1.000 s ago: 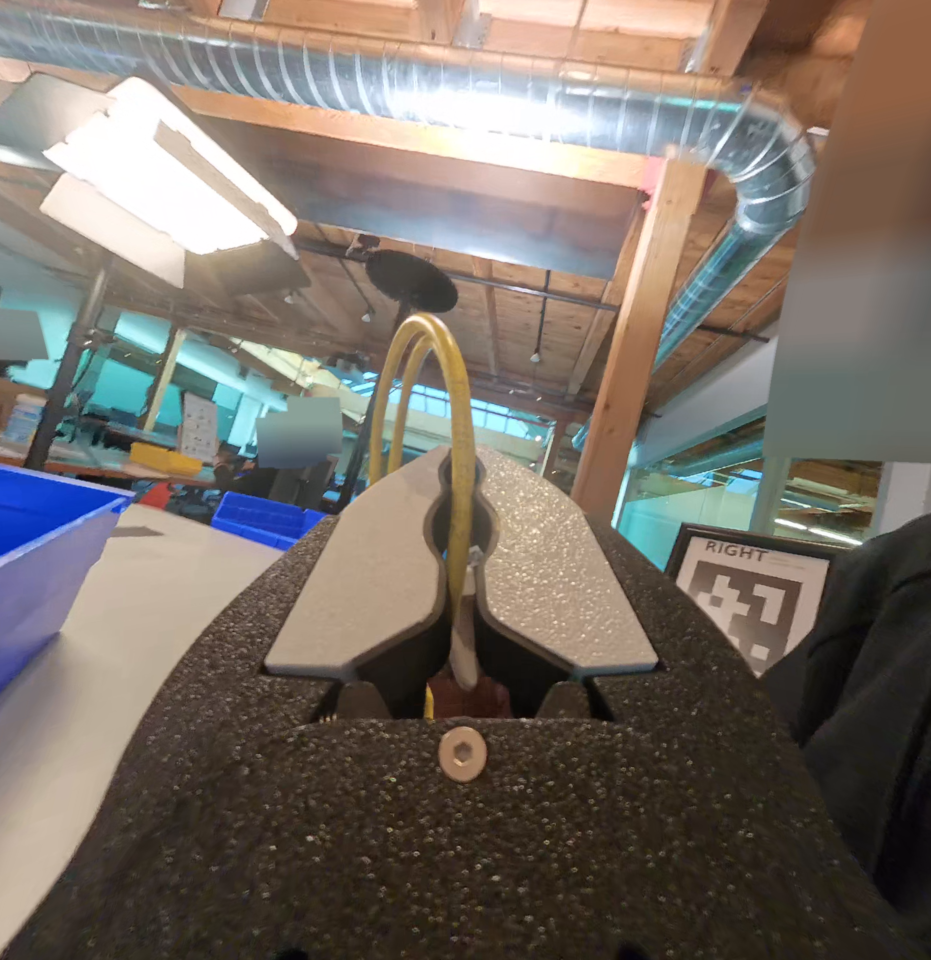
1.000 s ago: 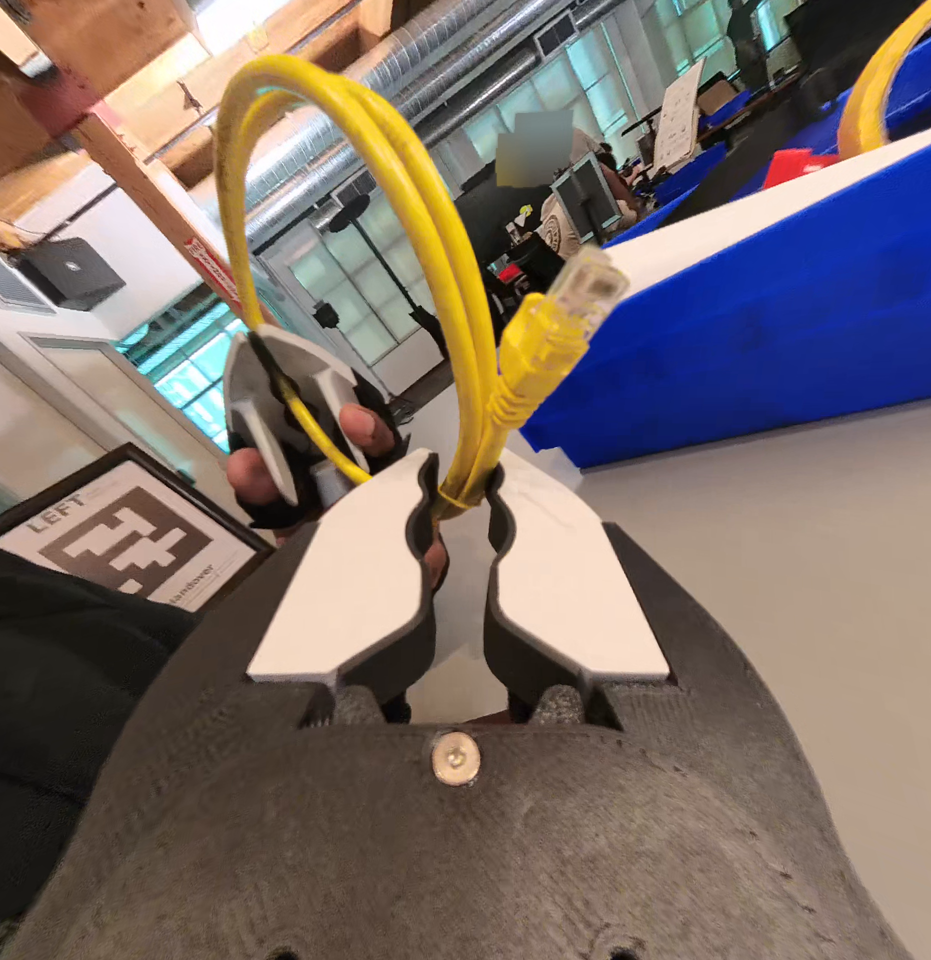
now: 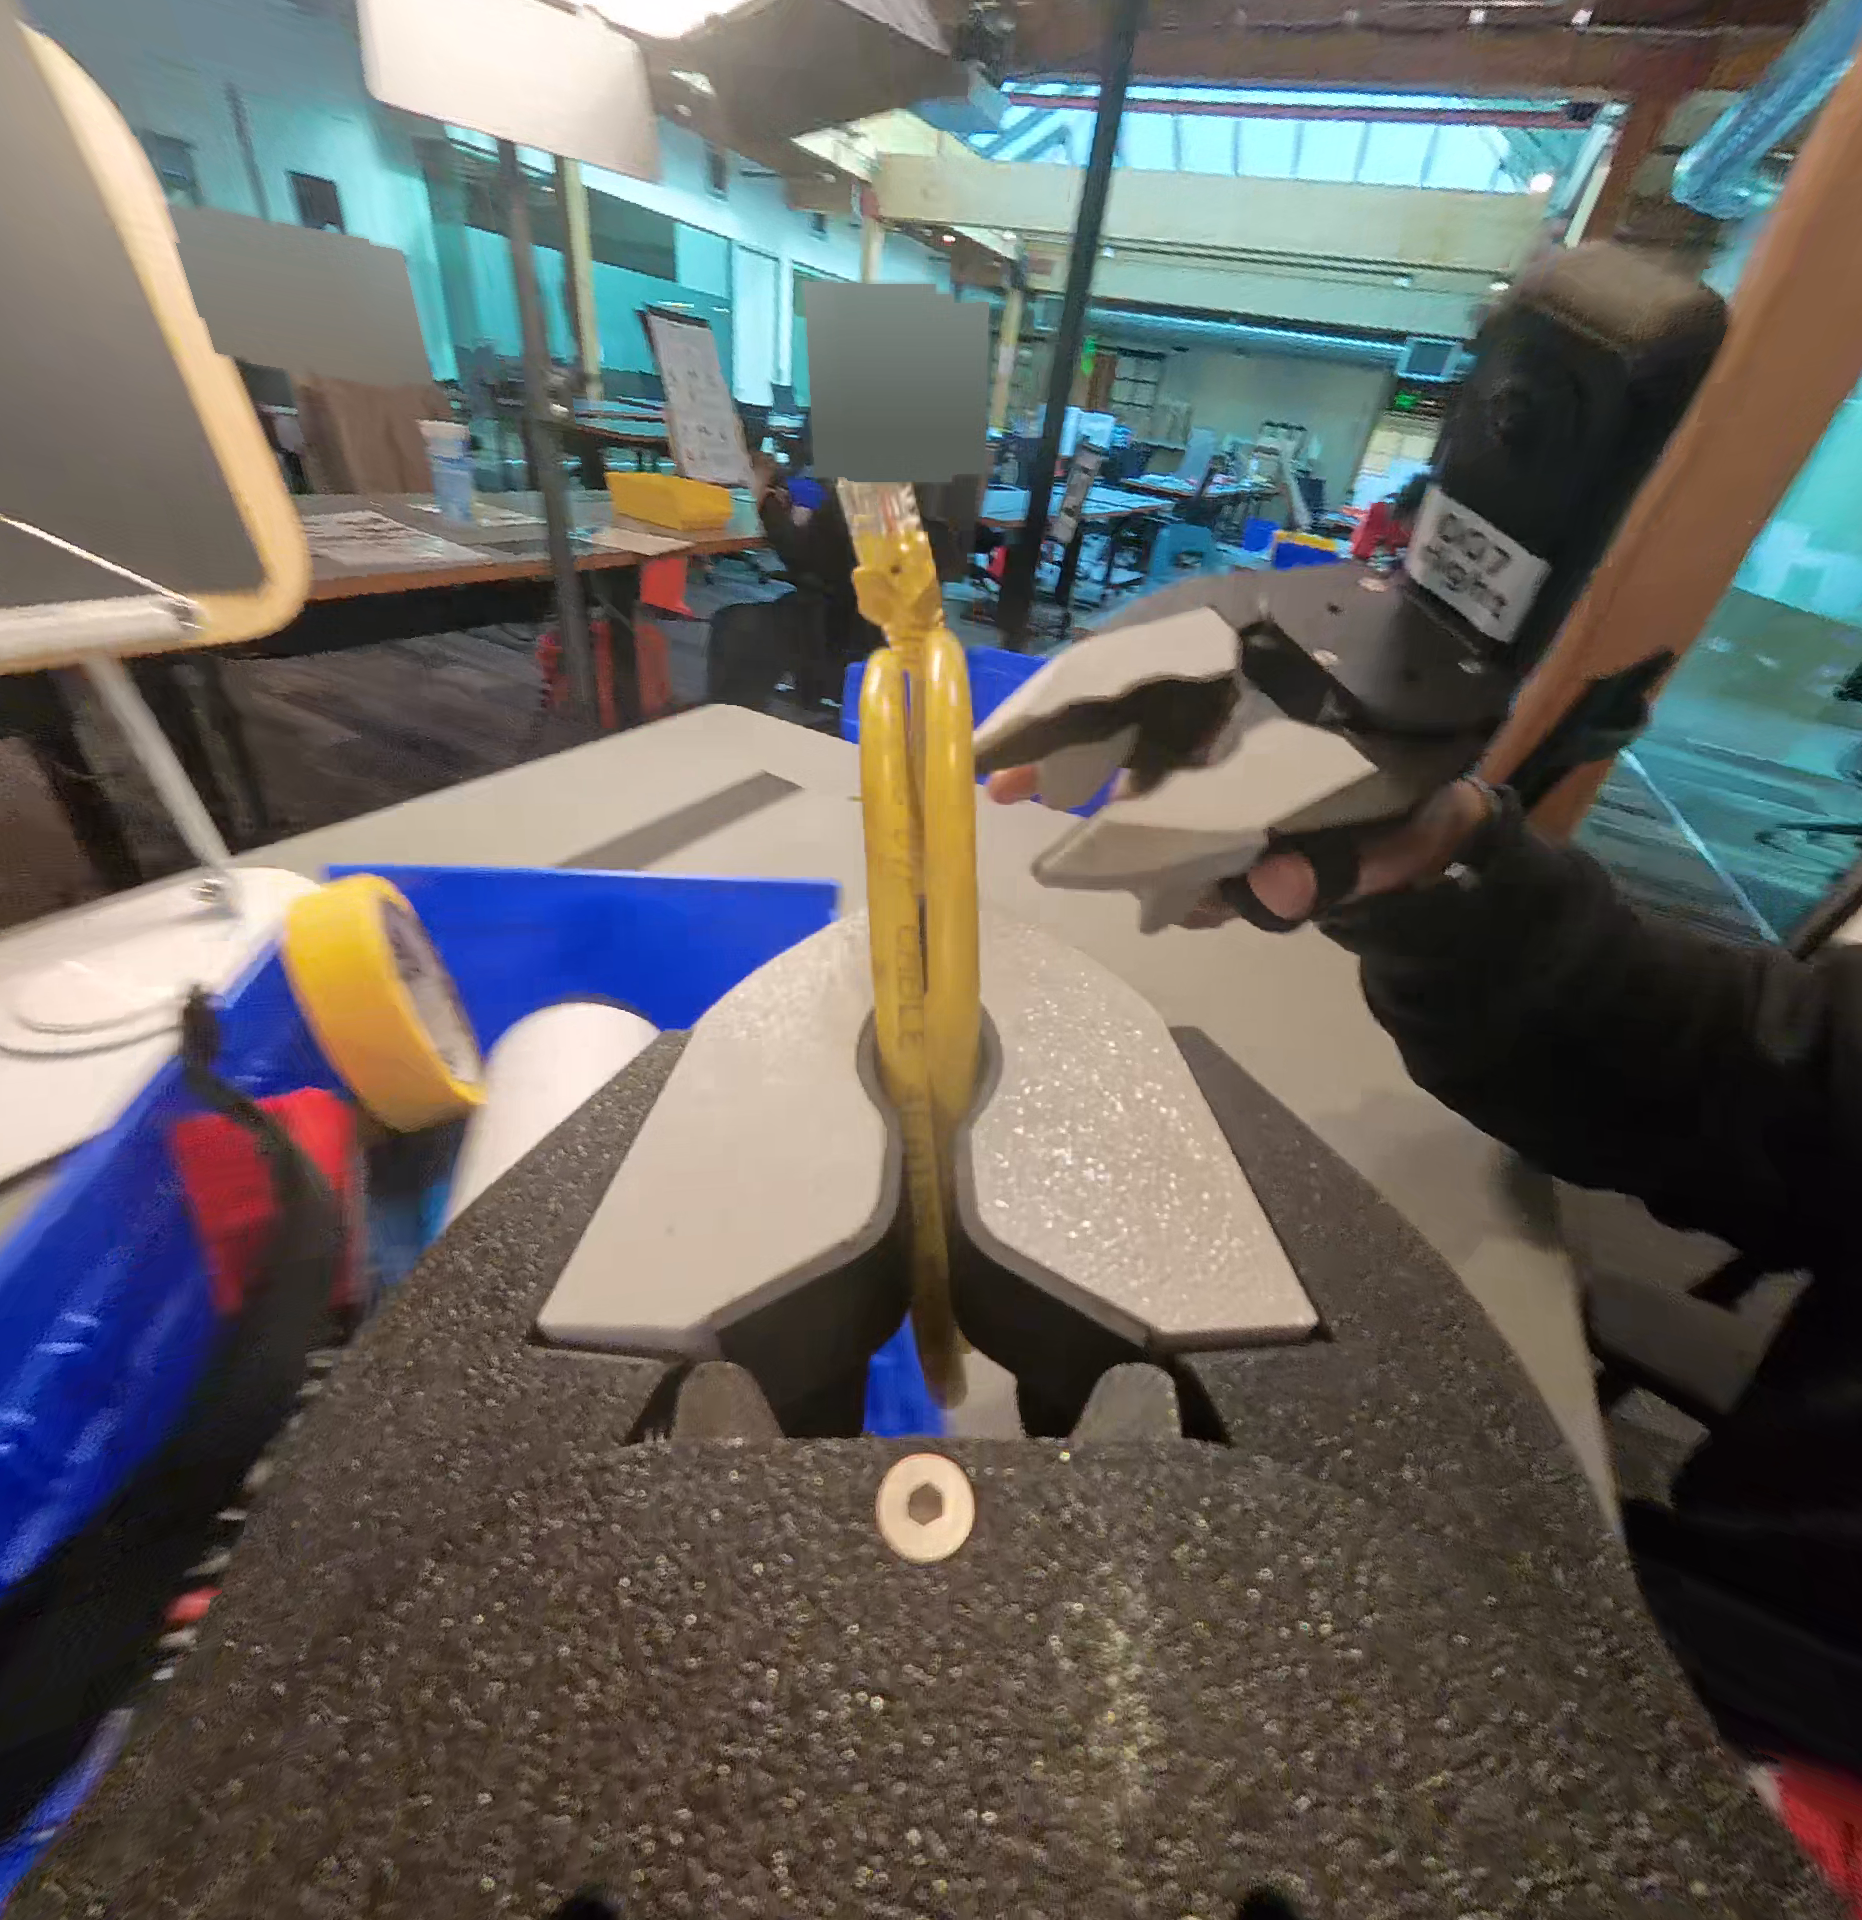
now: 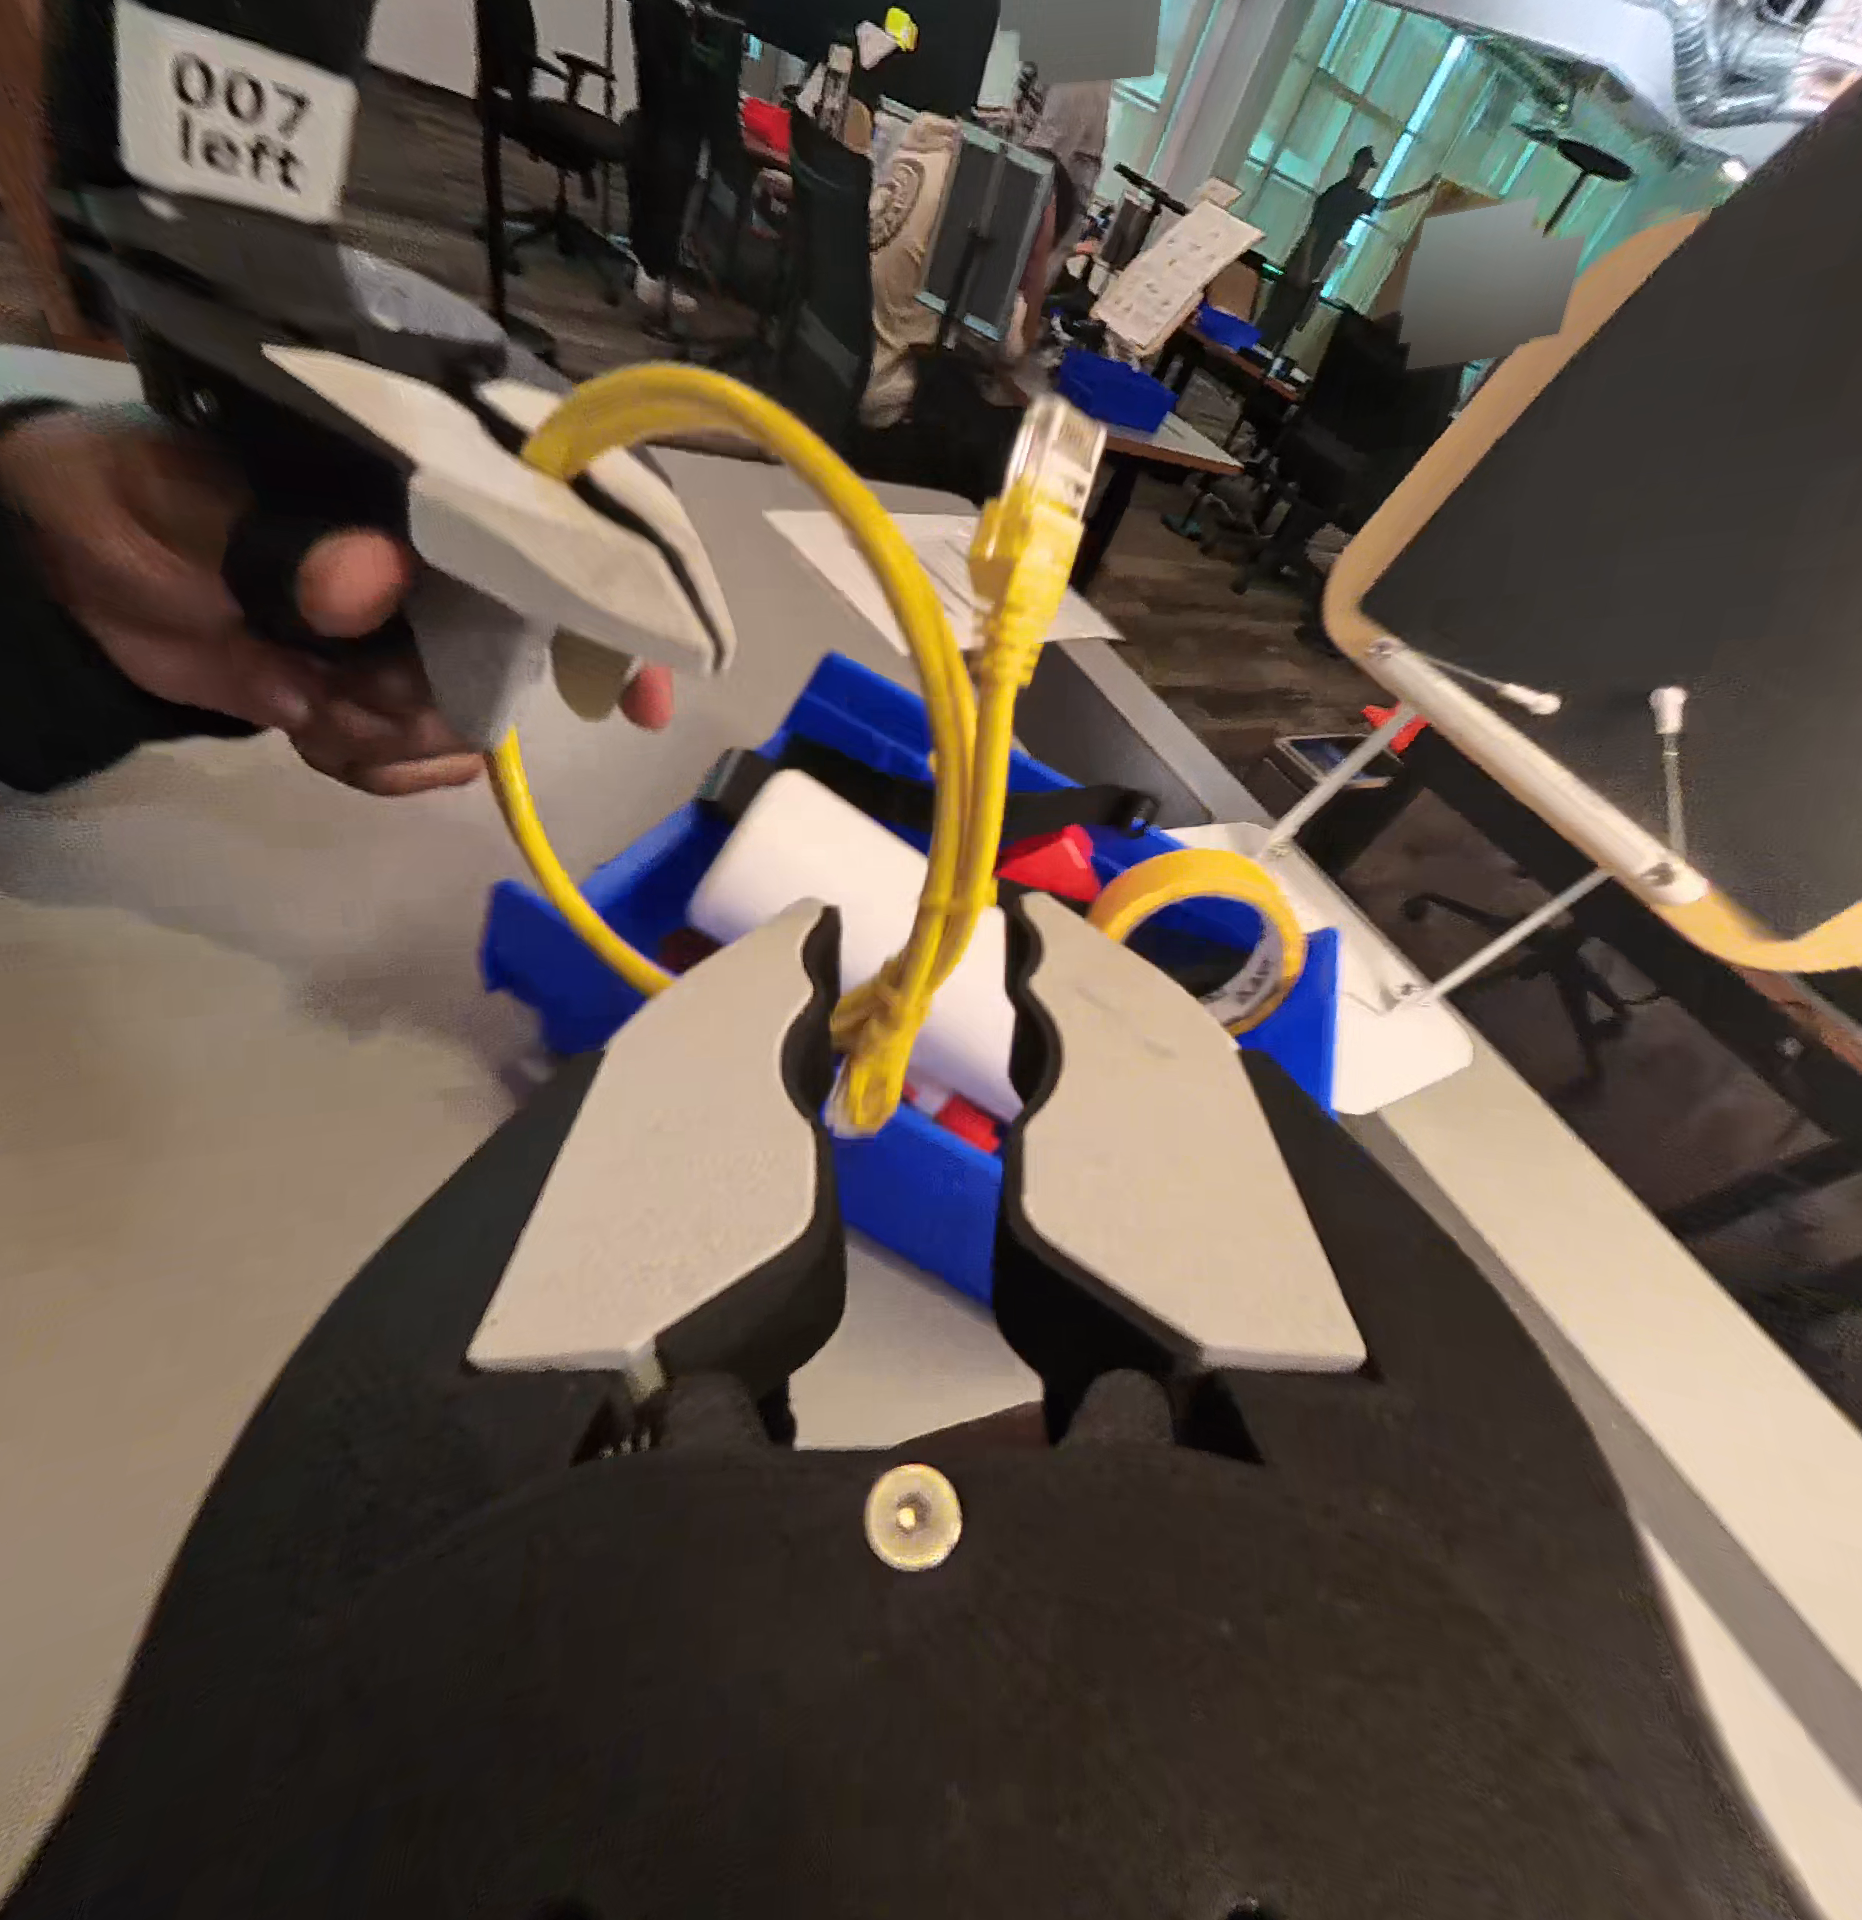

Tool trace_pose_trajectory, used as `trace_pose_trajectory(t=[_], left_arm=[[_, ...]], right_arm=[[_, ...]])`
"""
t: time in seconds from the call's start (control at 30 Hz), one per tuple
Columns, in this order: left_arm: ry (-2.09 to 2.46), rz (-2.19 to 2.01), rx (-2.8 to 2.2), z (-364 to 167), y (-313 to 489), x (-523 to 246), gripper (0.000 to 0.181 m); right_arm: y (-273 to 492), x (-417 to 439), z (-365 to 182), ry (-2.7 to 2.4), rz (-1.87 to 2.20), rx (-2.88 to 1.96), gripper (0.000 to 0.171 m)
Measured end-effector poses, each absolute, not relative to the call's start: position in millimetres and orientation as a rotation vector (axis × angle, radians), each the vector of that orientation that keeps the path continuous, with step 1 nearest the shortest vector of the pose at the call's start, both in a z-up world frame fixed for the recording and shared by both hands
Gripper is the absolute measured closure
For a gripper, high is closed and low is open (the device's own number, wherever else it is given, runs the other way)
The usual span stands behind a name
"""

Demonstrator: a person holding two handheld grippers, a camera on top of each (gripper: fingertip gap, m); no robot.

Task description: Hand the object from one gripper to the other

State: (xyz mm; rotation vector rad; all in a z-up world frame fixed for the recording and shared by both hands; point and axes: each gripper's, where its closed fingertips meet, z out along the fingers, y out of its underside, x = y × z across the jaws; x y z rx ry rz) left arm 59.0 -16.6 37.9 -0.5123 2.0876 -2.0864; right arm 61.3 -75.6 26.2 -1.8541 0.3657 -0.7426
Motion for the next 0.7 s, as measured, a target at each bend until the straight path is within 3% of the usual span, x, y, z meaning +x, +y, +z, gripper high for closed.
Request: trace_pose_trajectory(t=[0.1,0.37,0.53,0.7], left_arm=[[2.101,-2.026,-0.573,45,-9,106,0.180],[2.379,-1.853,-0.875,-6,-17,177,0.177],[2.396,-1.656,-0.850,-24,-9,195,0.124],[2.297,-1.545,-0.695,-12,16,188,0.102]], right_arm=[[-79,93,32,0.413,-0.791,-1.885,0.134],[-62,130,-5,0.404,-0.726,-2.029,0.138],[-59,143,-26,0.402,-0.701,-2.077,0.138],[-67,148,-43,0.405,-0.673,-2.111,0.139]])
